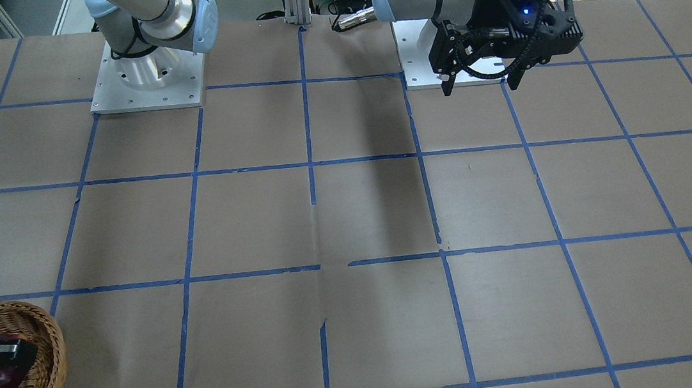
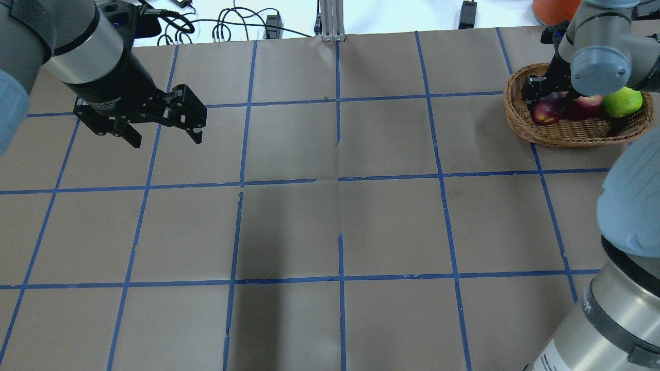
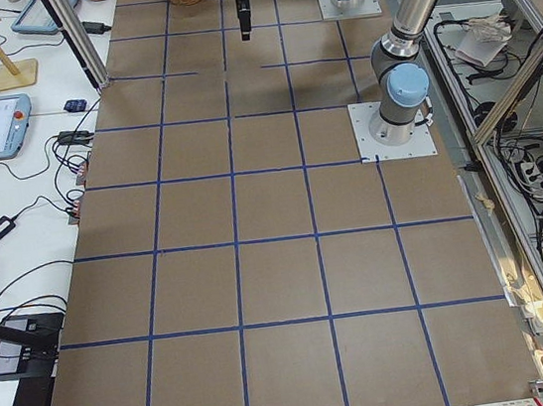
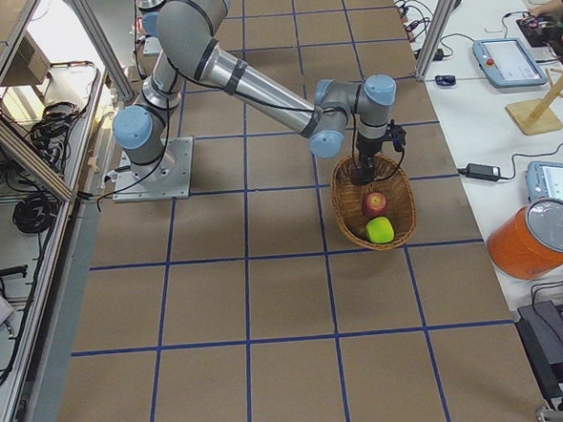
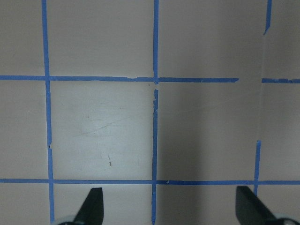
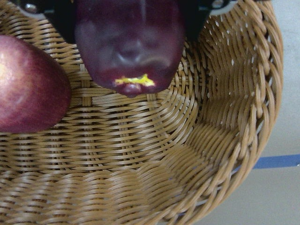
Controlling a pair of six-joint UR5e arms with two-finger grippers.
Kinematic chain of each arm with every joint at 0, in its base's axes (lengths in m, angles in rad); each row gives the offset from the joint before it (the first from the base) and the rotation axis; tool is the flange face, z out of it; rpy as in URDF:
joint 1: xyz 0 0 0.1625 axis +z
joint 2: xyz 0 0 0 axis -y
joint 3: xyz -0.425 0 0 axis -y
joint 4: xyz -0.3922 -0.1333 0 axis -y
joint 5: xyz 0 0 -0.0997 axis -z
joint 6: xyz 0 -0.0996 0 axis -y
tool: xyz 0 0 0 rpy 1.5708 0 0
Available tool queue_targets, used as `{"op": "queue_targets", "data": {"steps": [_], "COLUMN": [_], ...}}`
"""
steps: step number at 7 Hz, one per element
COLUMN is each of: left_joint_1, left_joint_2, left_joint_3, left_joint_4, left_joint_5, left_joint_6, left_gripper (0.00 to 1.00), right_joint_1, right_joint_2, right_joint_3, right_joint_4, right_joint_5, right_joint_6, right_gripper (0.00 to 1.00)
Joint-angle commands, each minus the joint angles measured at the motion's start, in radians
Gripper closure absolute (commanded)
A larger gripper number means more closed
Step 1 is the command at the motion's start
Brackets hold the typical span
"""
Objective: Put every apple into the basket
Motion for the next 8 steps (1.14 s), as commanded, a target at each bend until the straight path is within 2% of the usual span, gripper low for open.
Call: {"op": "queue_targets", "data": {"steps": [1,2,4,5,6,8], "left_joint_1": [0.000,0.002,0.002,0.002,0.002,0.000], "left_joint_2": [0.000,0.000,0.000,0.000,0.000,0.001], "left_joint_3": [0.000,0.000,0.000,-0.001,-0.001,-0.003], "left_joint_4": [0.000,0.002,0.002,0.002,0.002,0.000], "left_joint_5": [0.000,0.000,0.000,0.000,0.000,0.000], "left_joint_6": [-0.001,-0.001,0.001,-0.001,-0.001,0.001], "left_gripper": [0.00,0.00,0.00,0.00,0.00,0.00], "right_joint_1": [-0.002,0.000,0.038,0.084,0.131,0.251], "right_joint_2": [-0.016,-0.059,-0.222,-0.288,-0.339,-0.407], "right_joint_3": [-0.023,-0.036,-0.034,-0.030,-0.028,-0.023], "right_joint_4": [0.076,0.127,0.374,0.487,0.561,0.638], "right_joint_5": [-0.005,-0.005,0.015,0.055,0.066,0.087], "right_joint_6": [-0.033,-0.033,-0.020,0.008,0.128,0.200], "right_gripper": [0.00,0.00,0.00,0.00,0.00,0.00]}}
